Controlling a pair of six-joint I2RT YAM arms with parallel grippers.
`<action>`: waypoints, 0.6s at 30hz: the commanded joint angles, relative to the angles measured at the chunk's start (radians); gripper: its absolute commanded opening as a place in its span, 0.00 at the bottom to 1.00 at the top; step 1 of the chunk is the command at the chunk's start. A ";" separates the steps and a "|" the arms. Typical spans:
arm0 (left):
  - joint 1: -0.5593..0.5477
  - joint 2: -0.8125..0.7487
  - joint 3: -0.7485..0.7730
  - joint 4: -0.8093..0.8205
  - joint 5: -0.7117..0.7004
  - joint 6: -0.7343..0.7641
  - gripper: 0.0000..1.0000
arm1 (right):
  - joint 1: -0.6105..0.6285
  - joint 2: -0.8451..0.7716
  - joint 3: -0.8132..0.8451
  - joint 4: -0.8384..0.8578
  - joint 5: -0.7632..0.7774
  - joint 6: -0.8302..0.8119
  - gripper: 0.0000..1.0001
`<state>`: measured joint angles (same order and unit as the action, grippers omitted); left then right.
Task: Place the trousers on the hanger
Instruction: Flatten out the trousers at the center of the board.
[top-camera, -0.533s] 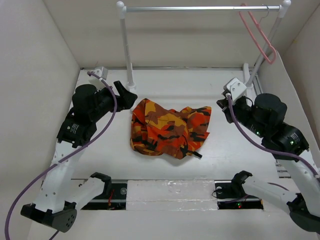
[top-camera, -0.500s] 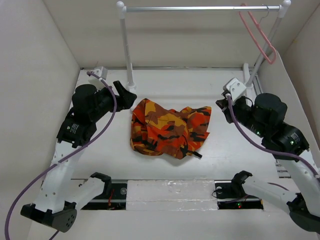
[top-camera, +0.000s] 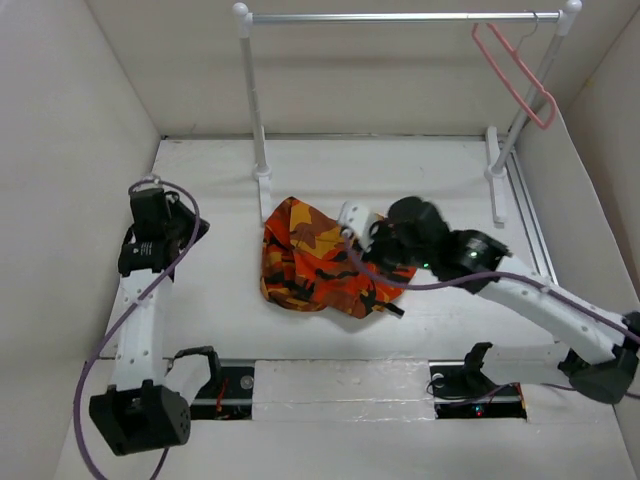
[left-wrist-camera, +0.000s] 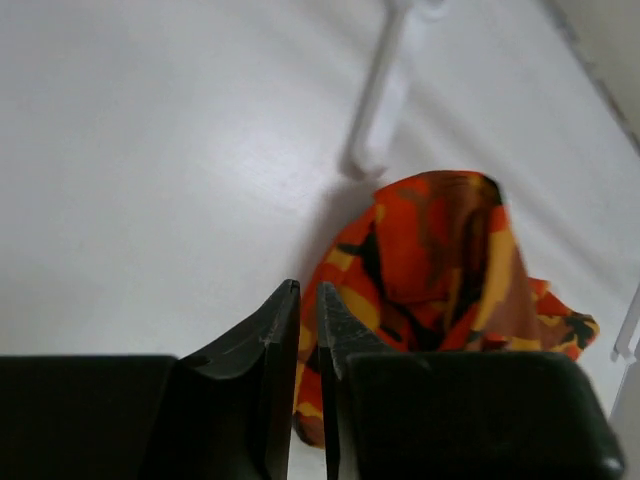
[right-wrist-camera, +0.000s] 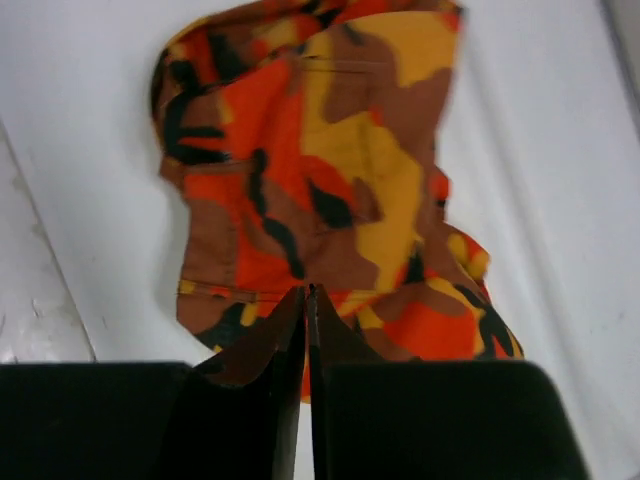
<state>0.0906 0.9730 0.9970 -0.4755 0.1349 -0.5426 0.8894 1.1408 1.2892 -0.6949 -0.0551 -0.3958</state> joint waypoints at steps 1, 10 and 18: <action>0.110 -0.017 -0.116 0.060 0.190 -0.023 0.09 | 0.194 0.060 -0.019 0.090 0.122 0.021 0.13; 0.063 -0.108 -0.325 0.079 0.198 -0.045 0.53 | 0.368 0.363 -0.009 0.230 0.290 0.109 0.84; -0.031 -0.080 -0.406 0.158 0.155 -0.114 0.54 | 0.368 0.641 0.189 0.207 0.452 0.150 0.84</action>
<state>0.0605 0.8806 0.6273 -0.3889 0.2974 -0.6239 1.2564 1.7332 1.3872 -0.5278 0.2913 -0.3016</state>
